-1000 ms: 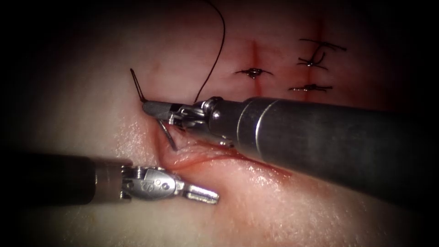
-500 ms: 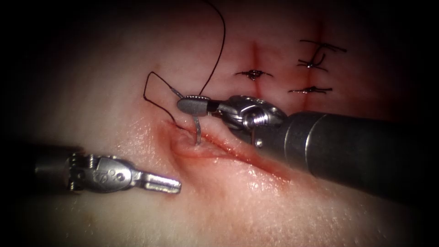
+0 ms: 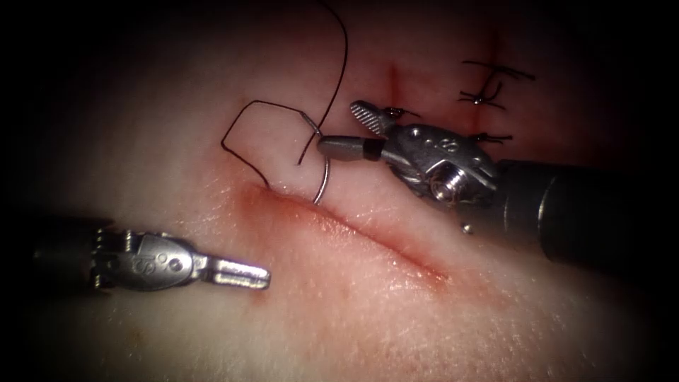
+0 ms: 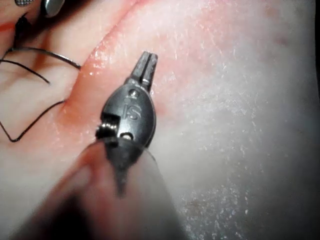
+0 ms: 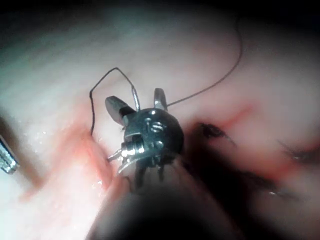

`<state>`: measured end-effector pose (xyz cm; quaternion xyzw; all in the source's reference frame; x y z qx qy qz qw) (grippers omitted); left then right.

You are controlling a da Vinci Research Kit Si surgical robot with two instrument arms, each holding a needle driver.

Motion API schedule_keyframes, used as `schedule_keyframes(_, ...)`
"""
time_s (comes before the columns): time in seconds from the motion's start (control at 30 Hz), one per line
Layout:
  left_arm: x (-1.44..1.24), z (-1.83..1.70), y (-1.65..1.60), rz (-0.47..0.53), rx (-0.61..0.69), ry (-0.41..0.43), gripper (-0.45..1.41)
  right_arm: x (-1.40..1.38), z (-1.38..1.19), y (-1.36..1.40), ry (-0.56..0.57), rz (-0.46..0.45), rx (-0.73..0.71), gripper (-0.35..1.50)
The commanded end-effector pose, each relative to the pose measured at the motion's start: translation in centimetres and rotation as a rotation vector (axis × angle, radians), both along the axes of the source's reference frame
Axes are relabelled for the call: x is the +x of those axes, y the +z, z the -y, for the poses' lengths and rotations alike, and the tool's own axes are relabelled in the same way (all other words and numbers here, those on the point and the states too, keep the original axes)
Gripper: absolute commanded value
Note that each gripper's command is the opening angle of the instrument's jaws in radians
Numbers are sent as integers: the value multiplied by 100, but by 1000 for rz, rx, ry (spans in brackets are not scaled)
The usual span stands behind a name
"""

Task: Wound Closure
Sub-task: Using the right end-effector pass the needle through the bottom of the incision.

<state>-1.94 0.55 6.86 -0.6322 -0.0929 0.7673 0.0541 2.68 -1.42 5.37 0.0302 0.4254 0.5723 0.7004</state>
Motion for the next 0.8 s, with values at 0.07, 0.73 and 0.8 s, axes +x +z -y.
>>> schedule_keyframes(0.07, -5, -3, 7, -17, 5, -10, -45, 25, 9, -20, 25, 52, 89, 143)
schedule_keyframes(0.73, 6, 2, 19, -107, 1, 4, -45, 75, 3, 52, 9, 318, 356, 115)
schedule_keyframes(0.8, 6, 3, 20, -108, 0, 4, -45, 75, 3, 57, 14, 333, 363, 108)
